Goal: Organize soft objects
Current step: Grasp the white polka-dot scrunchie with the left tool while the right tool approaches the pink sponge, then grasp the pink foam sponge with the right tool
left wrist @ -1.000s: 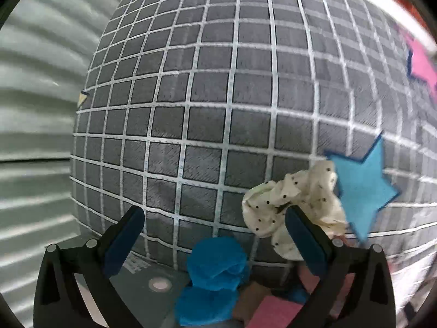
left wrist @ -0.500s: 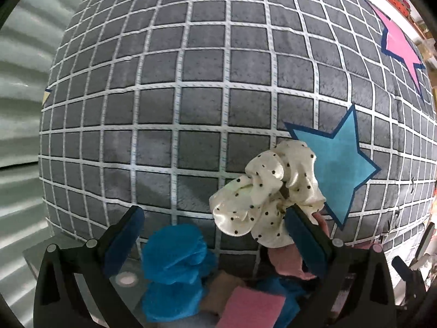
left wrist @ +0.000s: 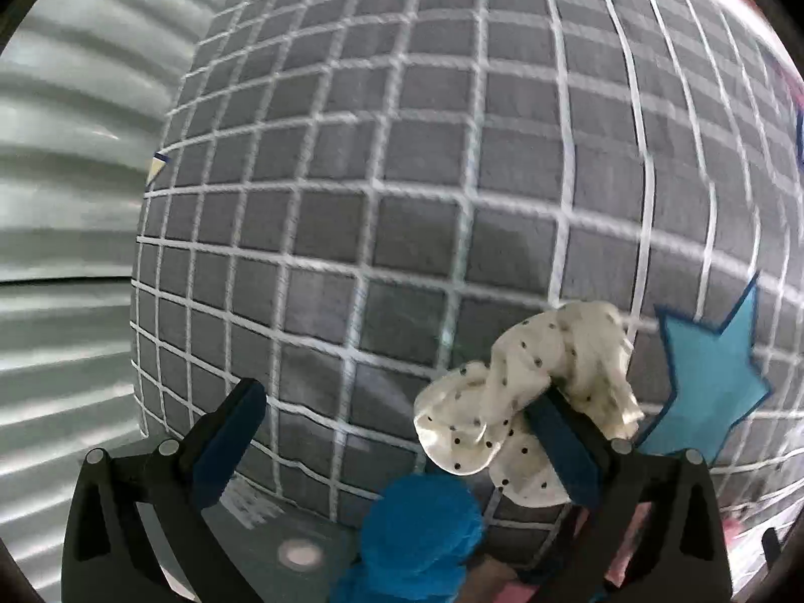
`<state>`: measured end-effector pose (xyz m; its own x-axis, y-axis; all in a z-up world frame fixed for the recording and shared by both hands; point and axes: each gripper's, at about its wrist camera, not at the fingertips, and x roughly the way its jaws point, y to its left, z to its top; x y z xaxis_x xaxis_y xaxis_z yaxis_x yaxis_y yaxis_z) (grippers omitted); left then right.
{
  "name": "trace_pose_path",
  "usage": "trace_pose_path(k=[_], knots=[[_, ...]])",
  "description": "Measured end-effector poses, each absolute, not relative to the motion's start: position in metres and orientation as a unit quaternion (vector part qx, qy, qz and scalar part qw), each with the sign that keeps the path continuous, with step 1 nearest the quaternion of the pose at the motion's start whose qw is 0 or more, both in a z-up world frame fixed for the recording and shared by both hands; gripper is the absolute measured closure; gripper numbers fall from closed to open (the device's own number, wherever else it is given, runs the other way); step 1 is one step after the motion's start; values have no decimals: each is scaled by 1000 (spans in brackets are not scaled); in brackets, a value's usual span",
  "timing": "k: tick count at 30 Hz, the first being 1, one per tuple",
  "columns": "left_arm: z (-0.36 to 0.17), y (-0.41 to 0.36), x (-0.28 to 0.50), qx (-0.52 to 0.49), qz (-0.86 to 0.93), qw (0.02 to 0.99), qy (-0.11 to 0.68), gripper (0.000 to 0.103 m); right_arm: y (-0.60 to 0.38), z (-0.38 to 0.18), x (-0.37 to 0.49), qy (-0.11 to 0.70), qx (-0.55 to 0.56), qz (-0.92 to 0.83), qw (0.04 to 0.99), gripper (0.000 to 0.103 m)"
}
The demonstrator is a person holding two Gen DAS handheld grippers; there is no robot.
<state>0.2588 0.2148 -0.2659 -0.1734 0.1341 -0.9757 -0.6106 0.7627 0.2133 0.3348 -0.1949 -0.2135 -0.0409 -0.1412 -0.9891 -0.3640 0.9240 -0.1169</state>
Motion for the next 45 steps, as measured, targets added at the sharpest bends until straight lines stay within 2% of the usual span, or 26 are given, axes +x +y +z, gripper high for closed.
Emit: trace_pose_path(k=[7, 10, 18, 25, 29, 32, 33, 34, 36, 37, 39, 43, 45], knots=[[-258, 240, 257, -212, 249, 647, 688, 0, -227, -200, 346, 728, -93, 83, 674, 0], [-259, 218, 258, -228, 226, 646, 693, 0, -228, -196, 345, 737, -93, 93, 663, 0], [-308, 172, 251, -243, 199, 631, 709, 0, -180, -219, 317, 745, -115, 131, 644, 0], [-340, 122, 276, -243, 188, 626, 717, 0, -124, -254, 313, 747, -125, 144, 636, 0], [-364, 104, 293, -235, 183, 617, 729, 0, -119, -256, 309, 743, -135, 142, 639, 0], [-389, 85, 310, -241, 184, 601, 740, 0, -124, -249, 306, 739, -129, 151, 643, 12], [-395, 79, 314, -240, 189, 600, 739, 0, -122, -246, 305, 735, -129, 160, 646, 24], [-399, 75, 316, -238, 191, 601, 738, 1, -124, -242, 306, 732, -134, 163, 647, 43], [-407, 62, 324, -238, 182, 604, 738, 8, -125, -235, 306, 725, -154, 165, 651, 65], [-408, 58, 324, -240, 177, 604, 739, 12, -127, -234, 308, 727, -143, 171, 649, 70], [-409, 45, 333, -239, 161, 610, 738, 23, -135, -233, 312, 734, -121, 167, 648, 70], [-409, 24, 354, -231, 136, 624, 734, 72, -162, -223, 323, 725, -126, 147, 661, 70], [-409, 15, 360, -226, 135, 631, 730, 77, -183, -218, 329, 725, -121, 133, 665, 70]])
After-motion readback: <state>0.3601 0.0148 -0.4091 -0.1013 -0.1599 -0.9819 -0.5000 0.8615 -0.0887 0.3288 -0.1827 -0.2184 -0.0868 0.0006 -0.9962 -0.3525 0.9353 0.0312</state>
